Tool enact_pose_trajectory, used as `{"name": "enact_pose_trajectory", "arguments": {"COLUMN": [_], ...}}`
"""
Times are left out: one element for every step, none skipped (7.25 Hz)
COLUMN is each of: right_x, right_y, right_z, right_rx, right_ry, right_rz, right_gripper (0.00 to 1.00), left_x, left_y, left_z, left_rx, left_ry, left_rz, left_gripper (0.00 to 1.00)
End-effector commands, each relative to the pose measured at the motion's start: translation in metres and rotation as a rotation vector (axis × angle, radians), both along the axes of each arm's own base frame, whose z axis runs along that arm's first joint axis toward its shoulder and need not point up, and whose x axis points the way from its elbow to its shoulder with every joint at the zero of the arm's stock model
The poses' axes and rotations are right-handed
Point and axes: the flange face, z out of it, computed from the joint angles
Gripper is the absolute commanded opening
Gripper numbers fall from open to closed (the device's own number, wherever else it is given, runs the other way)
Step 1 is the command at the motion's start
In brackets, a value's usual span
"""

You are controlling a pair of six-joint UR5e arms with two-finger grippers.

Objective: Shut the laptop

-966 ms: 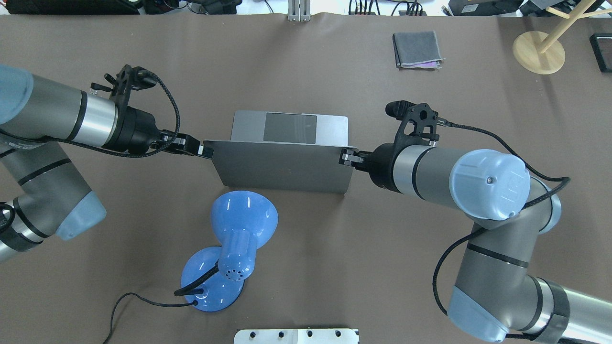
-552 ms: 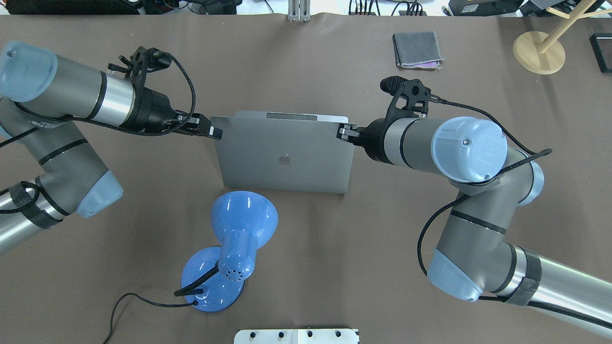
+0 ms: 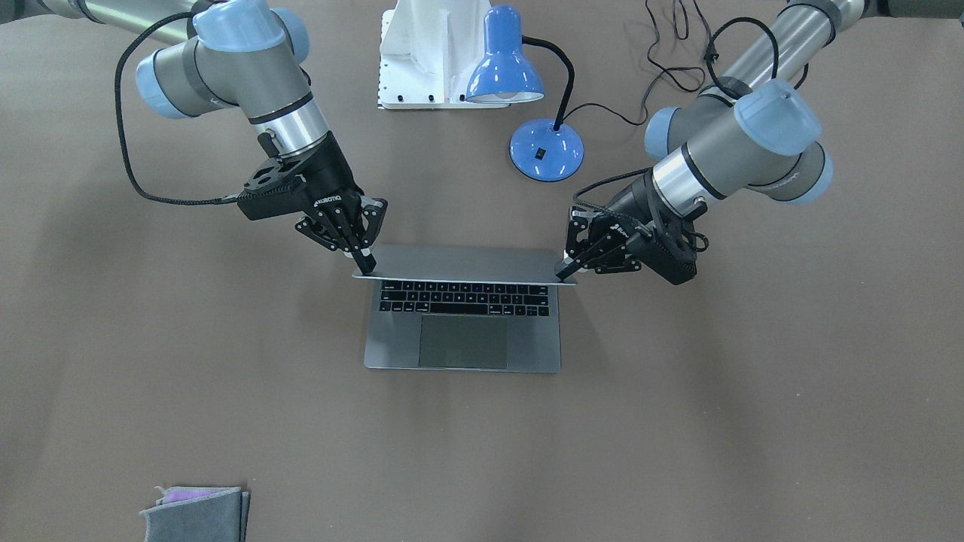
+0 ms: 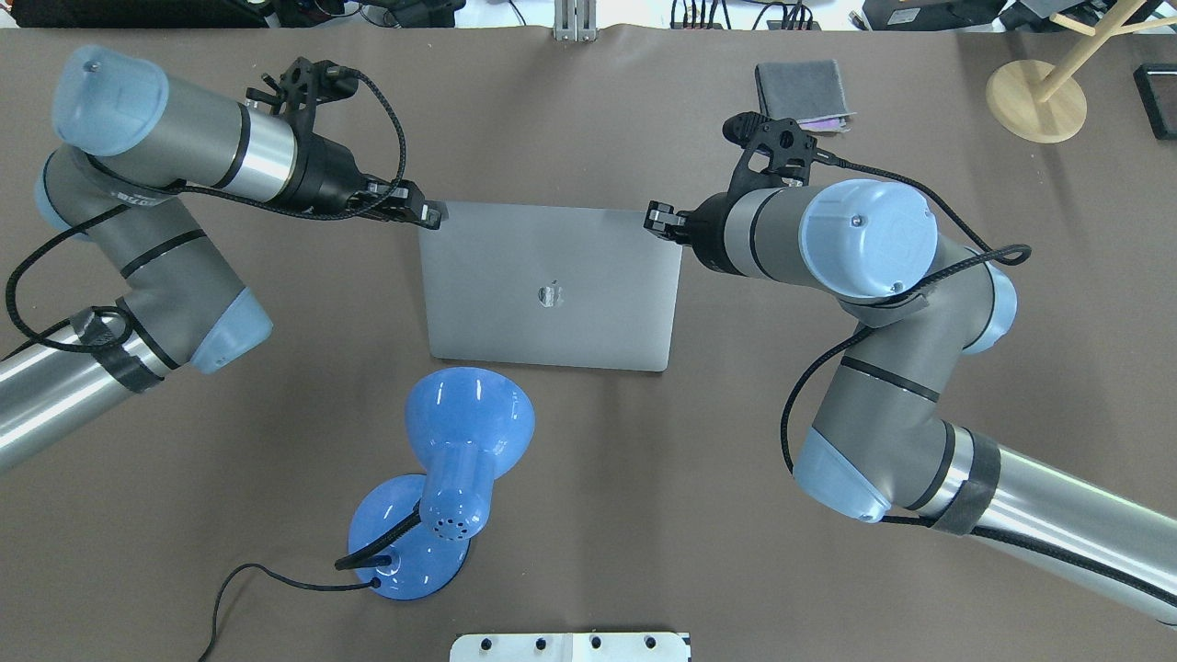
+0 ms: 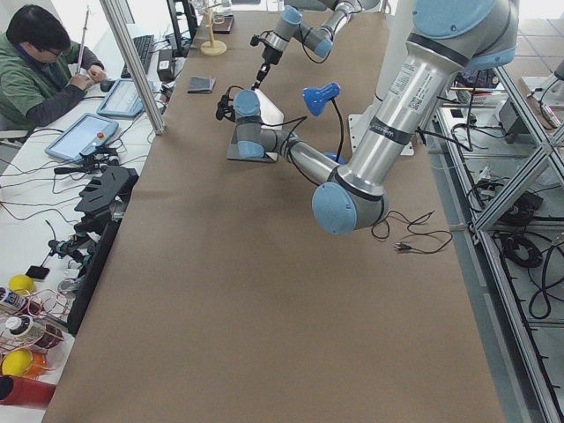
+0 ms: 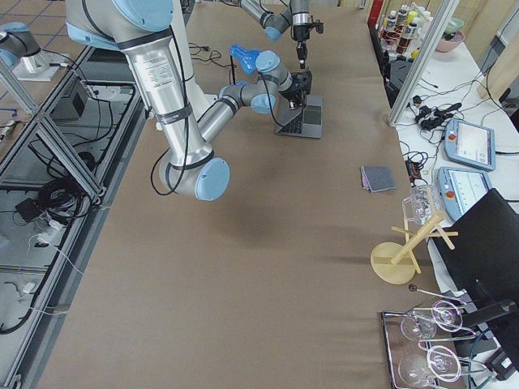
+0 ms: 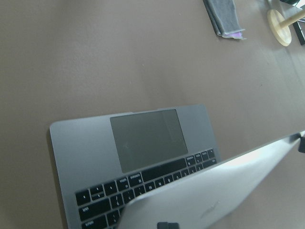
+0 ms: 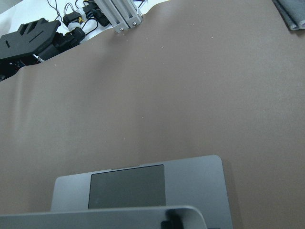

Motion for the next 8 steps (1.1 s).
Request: {"name": "enact_pose_trajectory", "arguments": {"right_x": [-0.012, -0.020, -0.033, -0.051, -0.057, -0.066, -0.073, -0.075], "right_y": [-0.023, -0.036, -0.048, -0.065, -0.072, -0.078, -0.083, -0.084], "right_z": [0.000, 0.004, 0.006, 0.013, 0.015, 0.019, 0.029, 0.035], "right_rx": [-0.013, -0.025, -0.040, -0.062, -0.070, -0.081, -0.095, -0.104], "right_ry": [0.020, 0.036, 0.054, 0.084, 0.093, 0.108, 0.128, 0.139], "right_rz": [0.017, 0.026, 0.029, 0.035, 0.038, 0.037, 0.037, 0.037], "right_gripper": [0.00, 0.00, 0.00, 0.00, 0.00, 0.00, 0.00, 0.00], "left_x": [0.017, 0.021, 0.028, 0.032, 0.037, 0.046, 0.059, 0.066], "left_y": [-0.024, -0.033, -0.040, -0.044, -0.048, -0.049, -0.049, -0.048], "left_z": [0.011, 0.009, 0.012, 0.019, 0.025, 0.032, 0.038, 0.044], "left_rx": [0.021, 0.016, 0.016, 0.008, 0.005, 0.012, 0.008, 0.011], "left_ry": [-0.048, -0.079, -0.116, -0.131, -0.146, -0.167, -0.184, -0.200], "left_rz": [-0.032, -0.058, -0.065, -0.074, -0.073, -0.088, -0.085, -0.089], "left_gripper": [0.00, 0.00, 0.00, 0.00, 0.00, 0.00, 0.00, 0.00]}}
